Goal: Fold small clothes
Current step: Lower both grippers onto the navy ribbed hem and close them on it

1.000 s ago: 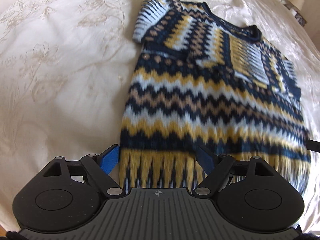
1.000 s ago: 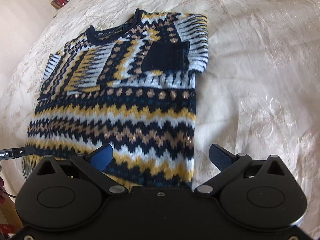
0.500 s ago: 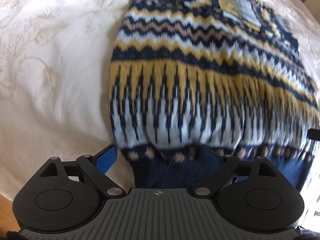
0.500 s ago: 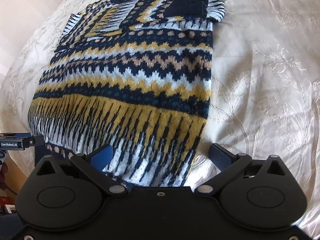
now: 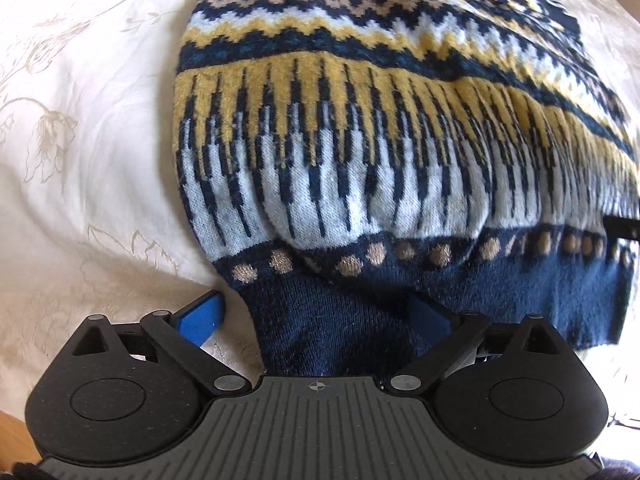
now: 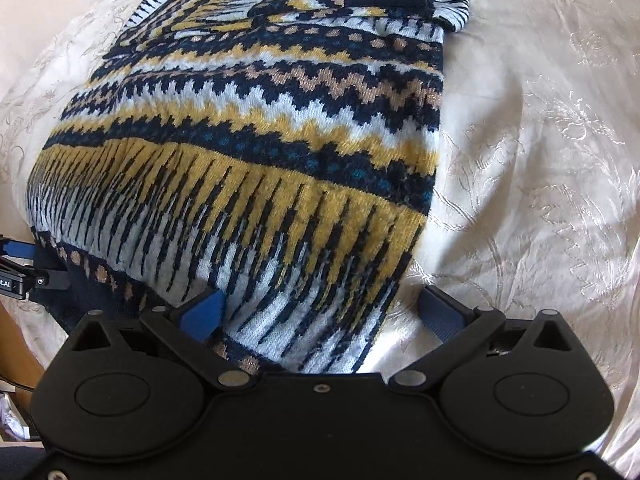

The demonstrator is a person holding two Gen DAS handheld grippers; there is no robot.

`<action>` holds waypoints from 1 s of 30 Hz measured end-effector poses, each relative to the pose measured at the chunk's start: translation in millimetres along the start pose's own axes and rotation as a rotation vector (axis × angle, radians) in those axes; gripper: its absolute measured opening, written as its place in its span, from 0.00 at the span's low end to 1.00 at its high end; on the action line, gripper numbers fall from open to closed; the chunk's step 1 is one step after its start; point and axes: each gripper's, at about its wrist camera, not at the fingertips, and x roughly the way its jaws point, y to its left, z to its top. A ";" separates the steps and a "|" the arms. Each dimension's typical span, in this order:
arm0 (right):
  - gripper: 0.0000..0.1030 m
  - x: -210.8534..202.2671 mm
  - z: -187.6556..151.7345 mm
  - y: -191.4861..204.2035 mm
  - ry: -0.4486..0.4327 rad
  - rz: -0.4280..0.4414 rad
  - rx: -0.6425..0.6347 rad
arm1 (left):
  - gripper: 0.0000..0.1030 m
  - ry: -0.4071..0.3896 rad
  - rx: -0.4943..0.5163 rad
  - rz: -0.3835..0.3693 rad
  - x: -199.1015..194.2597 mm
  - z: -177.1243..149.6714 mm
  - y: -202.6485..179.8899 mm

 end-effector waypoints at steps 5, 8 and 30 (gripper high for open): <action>1.00 -9.8 0.6 1.5 0.005 -0.005 0.079 | 0.96 -0.043 -0.015 -0.032 -12.0 -21.1 1.8; 0.95 -25.7 -13.3 6.7 -0.034 0.012 0.131 | 0.96 -0.086 -0.023 -0.058 -21.9 -39.5 4.0; 0.83 -54.5 -104.8 57.3 -0.082 0.083 0.229 | 0.96 -0.214 0.002 -0.092 -35.5 -65.6 20.5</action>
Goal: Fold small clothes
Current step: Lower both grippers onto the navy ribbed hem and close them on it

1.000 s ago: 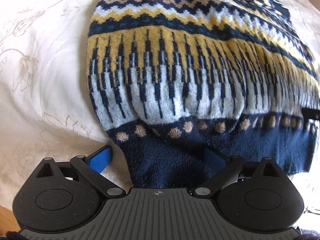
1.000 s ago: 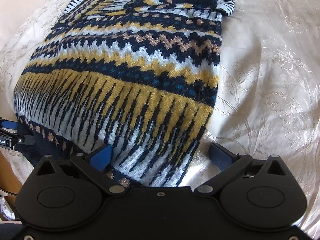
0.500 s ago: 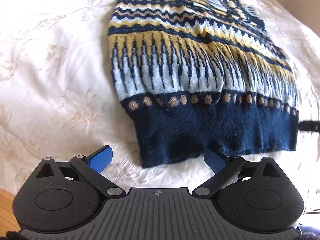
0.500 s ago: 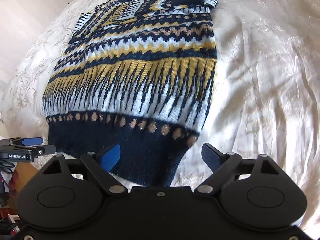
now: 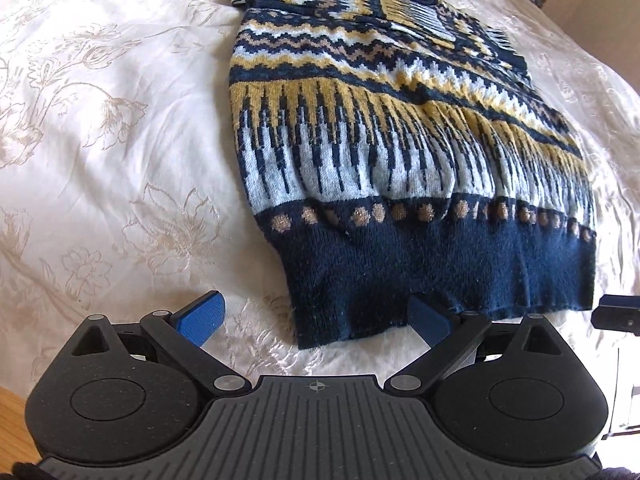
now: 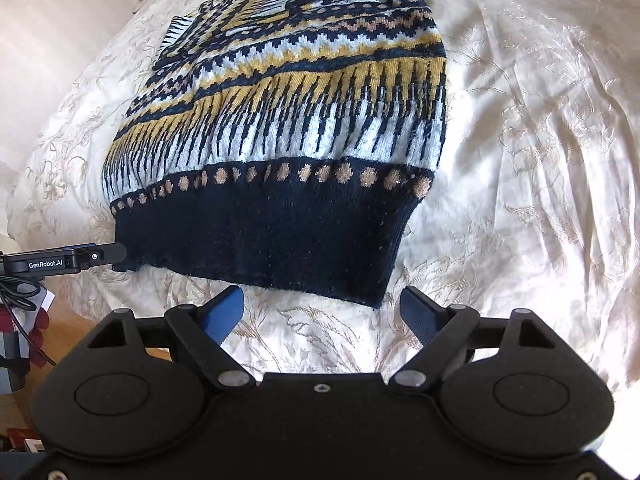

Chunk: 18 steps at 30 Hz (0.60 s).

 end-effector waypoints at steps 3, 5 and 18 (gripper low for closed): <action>0.83 4.6 0.8 0.1 0.004 -0.007 0.004 | 0.96 0.002 0.014 -0.003 4.9 3.6 -2.2; 0.83 5.5 2.0 -2.0 -0.001 -0.005 0.016 | 0.96 0.005 0.019 -0.002 7.5 6.8 -3.6; 0.84 25.8 23.1 -9.4 0.027 -0.010 0.059 | 0.96 0.040 -0.039 0.001 27.8 18.4 0.5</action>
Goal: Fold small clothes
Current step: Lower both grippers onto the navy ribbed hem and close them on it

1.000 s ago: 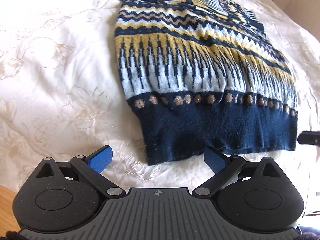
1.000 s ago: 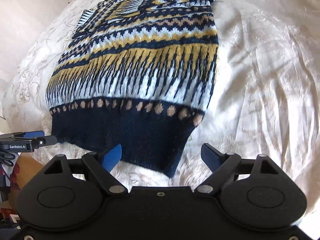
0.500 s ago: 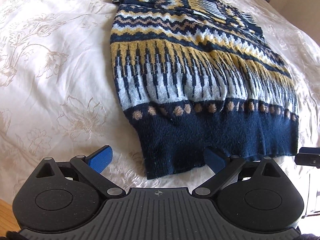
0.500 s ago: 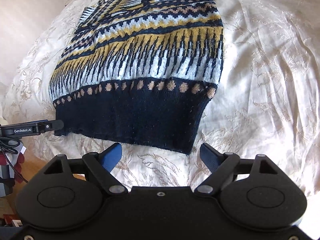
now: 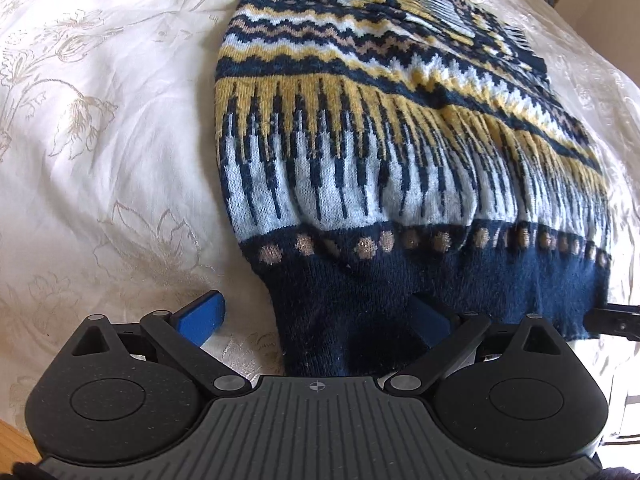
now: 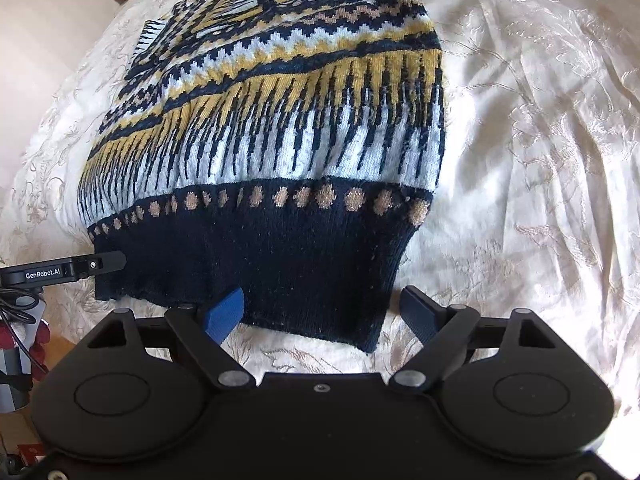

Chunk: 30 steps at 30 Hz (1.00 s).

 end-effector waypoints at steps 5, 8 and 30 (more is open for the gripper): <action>0.83 4.8 6.4 -3.4 0.012 0.005 0.014 | 0.96 0.000 0.010 0.009 4.9 2.4 -2.9; 0.84 7.1 8.3 -5.8 0.023 0.010 0.021 | 0.98 0.011 0.033 0.026 8.4 3.7 -7.6; 0.15 -14.8 26.5 -25.1 0.067 0.246 0.046 | 0.06 -0.048 -0.058 -0.066 -45.1 3.0 -5.3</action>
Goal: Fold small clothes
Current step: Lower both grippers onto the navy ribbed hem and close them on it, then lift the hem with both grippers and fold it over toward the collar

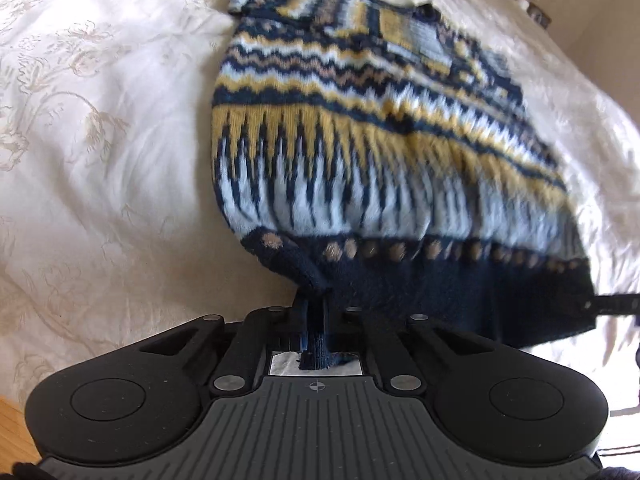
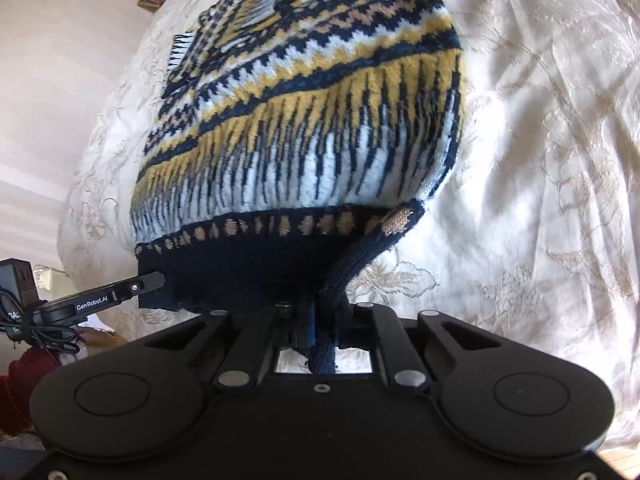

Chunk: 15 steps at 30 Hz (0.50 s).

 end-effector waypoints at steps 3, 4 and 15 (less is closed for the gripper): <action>0.14 -20.5 11.2 11.8 -0.030 0.047 -0.043 | 0.06 -0.053 -0.019 -0.032 -22.5 16.9 -4.2; 0.14 -27.9 16.4 15.2 -0.046 0.060 -0.053 | 0.06 -0.074 -0.023 -0.041 -28.0 26.4 -8.6; 0.14 -67.6 111.9 32.5 -0.267 0.144 -0.063 | 0.06 -0.324 -0.117 -0.058 -64.8 127.7 -25.8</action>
